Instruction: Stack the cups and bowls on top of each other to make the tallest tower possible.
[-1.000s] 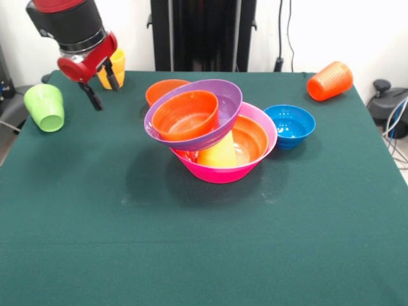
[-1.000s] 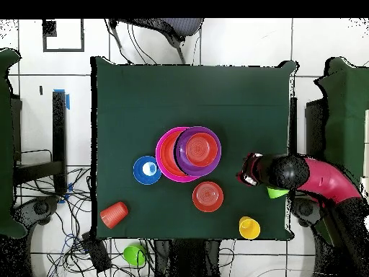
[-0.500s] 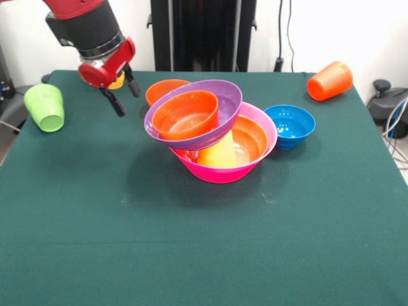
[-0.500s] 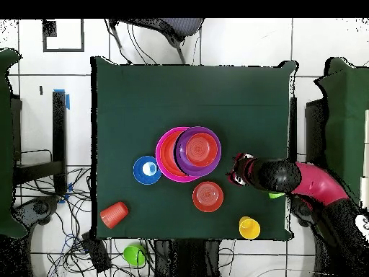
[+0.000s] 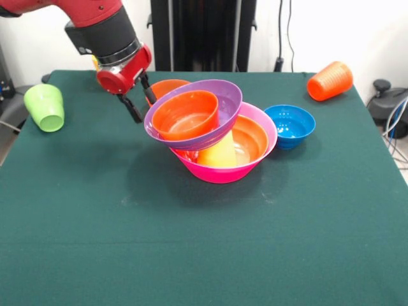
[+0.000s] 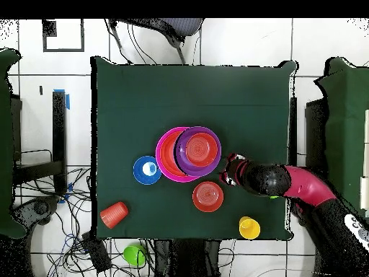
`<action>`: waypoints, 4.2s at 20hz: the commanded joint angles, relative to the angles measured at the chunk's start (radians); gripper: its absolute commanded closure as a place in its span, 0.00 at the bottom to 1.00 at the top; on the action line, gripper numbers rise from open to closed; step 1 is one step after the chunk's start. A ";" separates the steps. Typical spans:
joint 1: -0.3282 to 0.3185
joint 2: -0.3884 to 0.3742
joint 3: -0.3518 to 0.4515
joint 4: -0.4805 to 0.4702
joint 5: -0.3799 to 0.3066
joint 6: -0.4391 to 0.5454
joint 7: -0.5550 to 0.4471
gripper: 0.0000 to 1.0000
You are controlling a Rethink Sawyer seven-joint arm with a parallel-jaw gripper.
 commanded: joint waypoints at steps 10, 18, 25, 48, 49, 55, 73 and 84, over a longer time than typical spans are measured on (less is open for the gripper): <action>0.031 0.041 0.013 0.045 -0.032 -0.022 0.056 0.00; 0.092 0.031 -0.083 0.001 -0.094 0.023 0.062 0.00; 0.139 0.025 -0.142 -0.026 -0.134 0.034 0.065 0.00; 0.237 0.011 -0.261 -0.082 -0.198 0.032 0.062 0.00; 0.240 0.015 -0.267 -0.085 -0.202 0.023 0.063 0.00; 0.273 0.031 -0.309 -0.106 -0.232 -0.012 0.081 0.00; 0.348 0.055 -0.391 -0.158 -0.289 -0.022 0.109 0.00; 0.346 0.071 -0.399 -0.143 -0.231 -0.003 0.102 0.00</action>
